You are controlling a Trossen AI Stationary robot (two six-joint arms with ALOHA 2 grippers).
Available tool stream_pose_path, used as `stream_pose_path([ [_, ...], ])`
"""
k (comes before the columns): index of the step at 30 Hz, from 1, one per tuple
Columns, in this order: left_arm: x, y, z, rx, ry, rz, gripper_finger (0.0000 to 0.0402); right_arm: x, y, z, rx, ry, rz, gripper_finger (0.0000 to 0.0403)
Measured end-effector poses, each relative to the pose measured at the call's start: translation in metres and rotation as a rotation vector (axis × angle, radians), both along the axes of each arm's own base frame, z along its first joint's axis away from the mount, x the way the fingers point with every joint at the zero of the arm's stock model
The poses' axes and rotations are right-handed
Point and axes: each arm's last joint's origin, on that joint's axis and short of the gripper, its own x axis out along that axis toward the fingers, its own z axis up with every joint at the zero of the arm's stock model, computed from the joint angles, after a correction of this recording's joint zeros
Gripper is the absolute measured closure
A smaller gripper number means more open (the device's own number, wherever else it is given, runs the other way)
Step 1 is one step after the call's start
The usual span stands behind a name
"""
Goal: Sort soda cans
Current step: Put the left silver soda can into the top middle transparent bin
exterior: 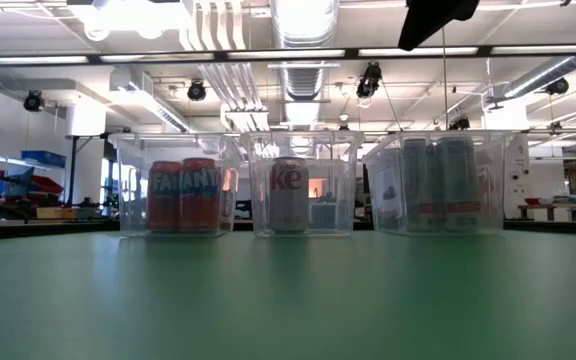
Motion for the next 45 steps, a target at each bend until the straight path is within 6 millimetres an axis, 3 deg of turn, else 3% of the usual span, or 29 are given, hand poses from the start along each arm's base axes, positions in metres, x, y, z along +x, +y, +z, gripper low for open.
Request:
stream_pose_path([
  [8, 0.001, 0.001, -0.009, -0.021, 0.005, 0.029, 0.0049, -0.002, 0.005, 0.0, 0.048, 0.017, 0.021, 0.003],
  [15, 0.004, 0.002, -0.018, -0.033, 0.075, 0.071, 0.0126, -0.003, 0.008, 0.001, 0.055, 0.005, 0.03, 0.003],
  [18, 0.014, 0.004, -0.012, -0.031, 0.046, 0.103, 0.0126, -0.007, 0.008, 0.007, 0.063, -0.003, 0.03, 0.003],
  [22, 0.044, 0.016, 0.008, -0.008, -0.051, 0.11, 0.0126, -0.018, 0.005, 0.024, 0.057, -0.019, 0.043, 0.003],
  [27, 0.1, 0.053, 0.033, 0.04, -0.15, 0.114, 0.0126, -0.039, -0.008, 0.046, 0.039, -0.038, 0.032, 0.003],
  [35, 0.182, 0.146, 0.055, 0.15, -0.226, 0.148, 0.0126, -0.071, -0.014, 0.071, 0.037, -0.102, 0.047, 0.003],
  [39, 0.212, 0.18, 0.049, 0.189, -0.203, 0.198, 0.0126, -0.08, -0.008, 0.063, 0.017, -0.097, 0.018, 0.003],
  [45, 0.249, 0.209, 0.031, 0.167, -0.145, 0.225, 0.0126, -0.084, 0.003, 0.035, -0.023, -0.011, 0.052, 0.003],
])
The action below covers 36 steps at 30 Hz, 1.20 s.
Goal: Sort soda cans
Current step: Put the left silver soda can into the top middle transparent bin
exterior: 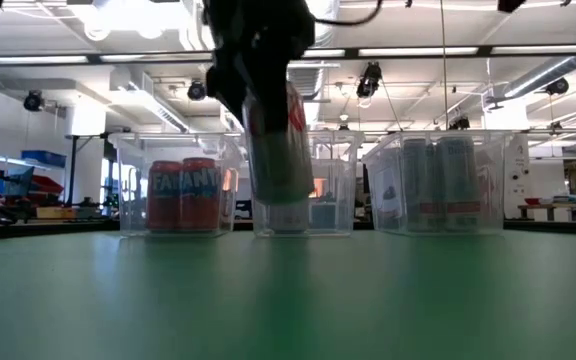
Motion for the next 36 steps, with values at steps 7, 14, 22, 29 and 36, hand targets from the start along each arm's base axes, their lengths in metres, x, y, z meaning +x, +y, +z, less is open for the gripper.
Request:
stream_pose_path([
  [7, 0.02, 0.001, -0.026, -0.078, 0.061, -0.033, 0.0126, 0.001, -0.007, -0.011, -0.057, 0.034, 0.068, 0.003],
  [14, 0.03, 0.0, -0.047, -0.117, 0.087, -0.035, 0.0099, 0.012, -0.025, -0.011, -0.107, 0.039, 0.14, 0.003],
  [22, 0.032, 0.0, -0.049, -0.129, 0.082, 0.0, 0.004, 0.027, -0.037, -0.032, -0.18, -0.037, 0.196, 0.003],
  [29, 0.016, -0.007, -0.032, -0.177, 0.142, -0.078, 0.0036, 0.04, -0.041, -0.061, -0.189, -0.155, 0.24, 0.003],
  [36, -0.017, -0.016, -0.007, -0.114, 0.219, -0.071, 0.0035, 0.08, -0.064, -0.092, -0.225, -0.352, 0.109, 0.003],
])
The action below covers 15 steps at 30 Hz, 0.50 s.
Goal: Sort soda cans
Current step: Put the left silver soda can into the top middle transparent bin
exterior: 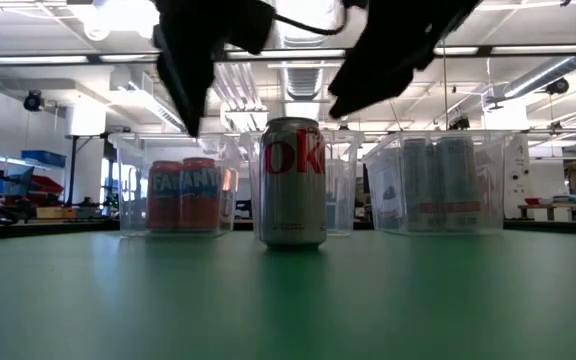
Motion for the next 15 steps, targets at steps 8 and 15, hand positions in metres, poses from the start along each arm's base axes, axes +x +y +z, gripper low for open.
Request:
stream_pose_path([
  [8, -0.061, -0.003, 0.006, 0.0, 0.008, 0.066, 0.0035, 0.033, -0.008, 0.0, -0.036, 0.019, 0.008, 0.003],
  [15, -0.119, 0.013, -0.013, -0.012, -0.091, 0.156, 0.0035, 0.05, -0.013, 0.013, -0.054, 0.171, 0.022, 0.003],
])
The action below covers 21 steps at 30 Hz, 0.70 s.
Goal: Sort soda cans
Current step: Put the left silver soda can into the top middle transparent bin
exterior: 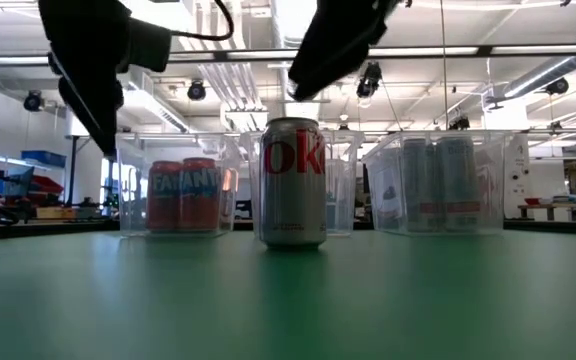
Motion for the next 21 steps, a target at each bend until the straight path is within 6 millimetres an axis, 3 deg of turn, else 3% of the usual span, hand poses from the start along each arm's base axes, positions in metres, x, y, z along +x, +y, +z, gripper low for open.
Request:
stream_pose_path([
  [4, -0.015, 0.005, -0.01, -0.014, -0.111, 0.018, 0.0035, 0.015, -0.002, 0.014, -0.03, 0.039, 0.04, 0.003],
  [11, -0.02, 0.007, -0.021, -0.005, -0.186, 0.034, 0.0035, 0.043, -0.024, 0.004, 0.014, 0.094, 0.002, 0.003],
  [21, -0.021, 0.004, -0.022, 0.011, -0.188, 0.024, 0.0035, 0.048, -0.042, -0.011, 0.137, 0.193, -0.04, 0.003],
])
